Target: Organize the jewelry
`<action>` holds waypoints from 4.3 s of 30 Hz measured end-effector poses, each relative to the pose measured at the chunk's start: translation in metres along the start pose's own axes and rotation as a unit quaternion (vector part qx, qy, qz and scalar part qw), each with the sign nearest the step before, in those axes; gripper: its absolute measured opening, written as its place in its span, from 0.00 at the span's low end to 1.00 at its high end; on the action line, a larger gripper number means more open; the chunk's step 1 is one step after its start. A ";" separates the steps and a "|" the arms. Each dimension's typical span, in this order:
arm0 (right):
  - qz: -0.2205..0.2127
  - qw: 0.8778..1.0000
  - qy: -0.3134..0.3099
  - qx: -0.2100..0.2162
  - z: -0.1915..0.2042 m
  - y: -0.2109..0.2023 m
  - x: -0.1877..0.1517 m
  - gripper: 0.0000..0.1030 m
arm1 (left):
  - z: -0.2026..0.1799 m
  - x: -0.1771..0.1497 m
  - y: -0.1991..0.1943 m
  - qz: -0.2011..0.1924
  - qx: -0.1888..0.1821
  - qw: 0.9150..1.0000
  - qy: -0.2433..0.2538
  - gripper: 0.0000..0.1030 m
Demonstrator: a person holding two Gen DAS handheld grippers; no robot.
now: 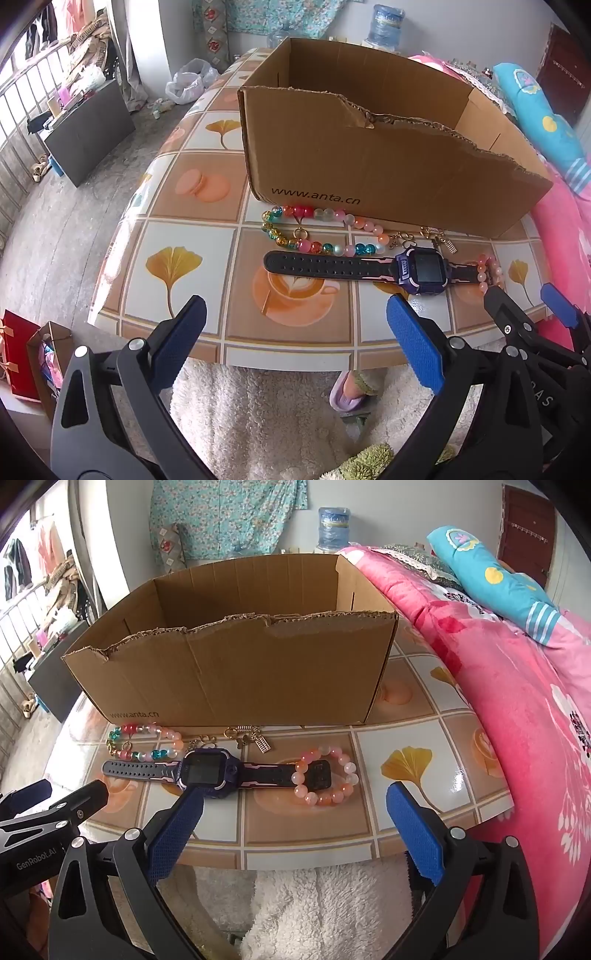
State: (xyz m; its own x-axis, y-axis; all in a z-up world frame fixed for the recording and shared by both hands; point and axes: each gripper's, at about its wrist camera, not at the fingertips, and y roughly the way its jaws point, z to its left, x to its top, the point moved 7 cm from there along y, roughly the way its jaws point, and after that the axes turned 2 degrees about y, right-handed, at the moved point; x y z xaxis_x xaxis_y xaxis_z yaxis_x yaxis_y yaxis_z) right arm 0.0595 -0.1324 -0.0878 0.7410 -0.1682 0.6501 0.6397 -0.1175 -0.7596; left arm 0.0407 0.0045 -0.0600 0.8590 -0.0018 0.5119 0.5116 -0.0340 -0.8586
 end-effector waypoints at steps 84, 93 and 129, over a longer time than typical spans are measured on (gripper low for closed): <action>0.111 0.917 -0.299 0.240 0.075 0.062 -0.003 0.50 | -0.005 -0.002 0.003 -0.139 -0.114 0.977 0.114 0.89; 0.168 0.909 -0.207 0.321 0.036 0.074 0.030 0.49 | -0.026 -0.015 0.014 -0.107 -0.077 0.975 0.178 0.61; 0.077 0.913 -0.266 0.299 0.056 0.045 -0.006 0.50 | 0.010 0.014 0.042 -0.011 -0.207 0.978 -0.015 0.15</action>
State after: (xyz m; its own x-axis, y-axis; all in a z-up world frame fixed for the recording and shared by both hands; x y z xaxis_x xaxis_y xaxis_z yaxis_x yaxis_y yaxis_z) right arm 0.0952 -0.0822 -0.1253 0.7241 0.3805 0.5753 0.3993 0.4488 -0.7995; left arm 0.0743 0.0135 -0.0887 0.8513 0.0322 0.5237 0.4836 -0.4357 -0.7592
